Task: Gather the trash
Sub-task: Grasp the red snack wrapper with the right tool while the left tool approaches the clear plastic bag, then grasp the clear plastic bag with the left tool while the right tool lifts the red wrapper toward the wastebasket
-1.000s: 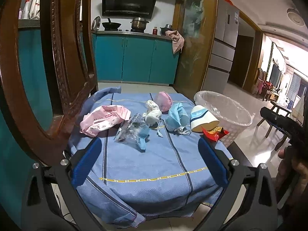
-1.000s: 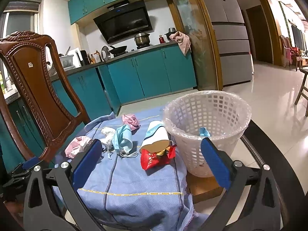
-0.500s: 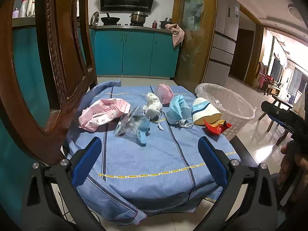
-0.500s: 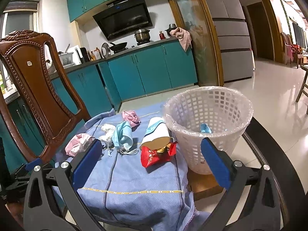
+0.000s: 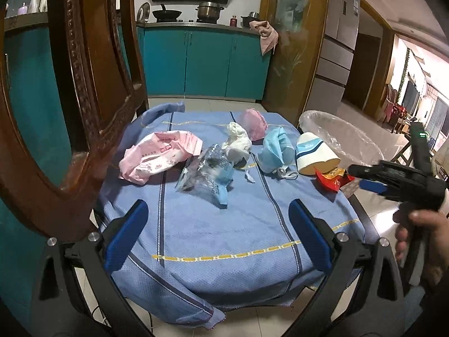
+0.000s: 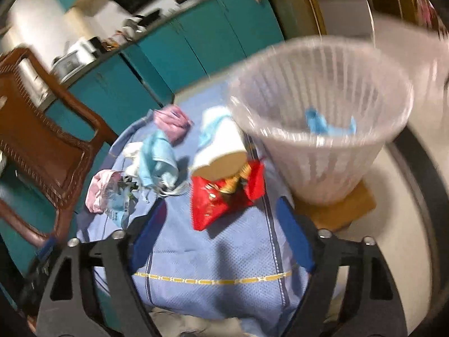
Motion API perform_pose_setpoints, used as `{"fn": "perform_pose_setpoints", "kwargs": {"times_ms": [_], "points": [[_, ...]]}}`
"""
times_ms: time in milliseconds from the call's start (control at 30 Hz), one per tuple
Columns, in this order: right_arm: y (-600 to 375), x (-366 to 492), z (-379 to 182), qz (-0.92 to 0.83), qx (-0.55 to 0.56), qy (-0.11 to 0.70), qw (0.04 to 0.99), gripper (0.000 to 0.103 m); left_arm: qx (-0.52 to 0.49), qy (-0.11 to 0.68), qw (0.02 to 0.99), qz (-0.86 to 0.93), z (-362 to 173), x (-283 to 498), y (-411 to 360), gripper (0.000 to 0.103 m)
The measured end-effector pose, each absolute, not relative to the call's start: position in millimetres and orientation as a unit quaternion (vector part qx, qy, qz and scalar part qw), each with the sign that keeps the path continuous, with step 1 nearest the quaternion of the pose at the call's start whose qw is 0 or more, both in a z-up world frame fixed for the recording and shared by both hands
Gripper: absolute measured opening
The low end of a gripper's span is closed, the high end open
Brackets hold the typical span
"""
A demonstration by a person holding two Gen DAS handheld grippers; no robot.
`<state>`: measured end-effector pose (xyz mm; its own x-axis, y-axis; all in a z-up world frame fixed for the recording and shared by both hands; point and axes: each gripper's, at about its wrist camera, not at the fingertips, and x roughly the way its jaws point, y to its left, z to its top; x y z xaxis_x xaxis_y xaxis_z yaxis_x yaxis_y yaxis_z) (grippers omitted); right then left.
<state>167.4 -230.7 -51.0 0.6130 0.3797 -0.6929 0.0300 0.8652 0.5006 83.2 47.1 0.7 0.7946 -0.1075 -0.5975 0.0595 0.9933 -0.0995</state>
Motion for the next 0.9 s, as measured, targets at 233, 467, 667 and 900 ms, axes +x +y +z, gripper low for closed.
{"fn": "perform_pose_setpoints", "kwargs": {"times_ms": [233, 467, 667, 900], "points": [[-228.4, 194.5, -54.4, 0.087, 0.233, 0.438, 0.864, 0.055, -0.035, 0.324, 0.945, -0.042, -2.2, 85.2, 46.6, 0.100], [-227.0, 198.7, -66.9, 0.108, 0.262, 0.467, 0.838, 0.027, -0.017, 0.346, 0.937, -0.047, -10.0, 105.0, 39.6, 0.100], [-233.7, 176.8, -65.6, 0.137, 0.298, 0.461, 0.824, 0.025, -0.009, 0.374, 0.926, -0.045, -19.7, 142.7, 39.0, 0.100], [-229.8, 149.8, -43.5, 0.189, 0.294, 0.421, 0.837, 0.025, 0.019, 0.438, 0.898, -0.034, -50.1, 194.7, 36.1, 0.094]]}}
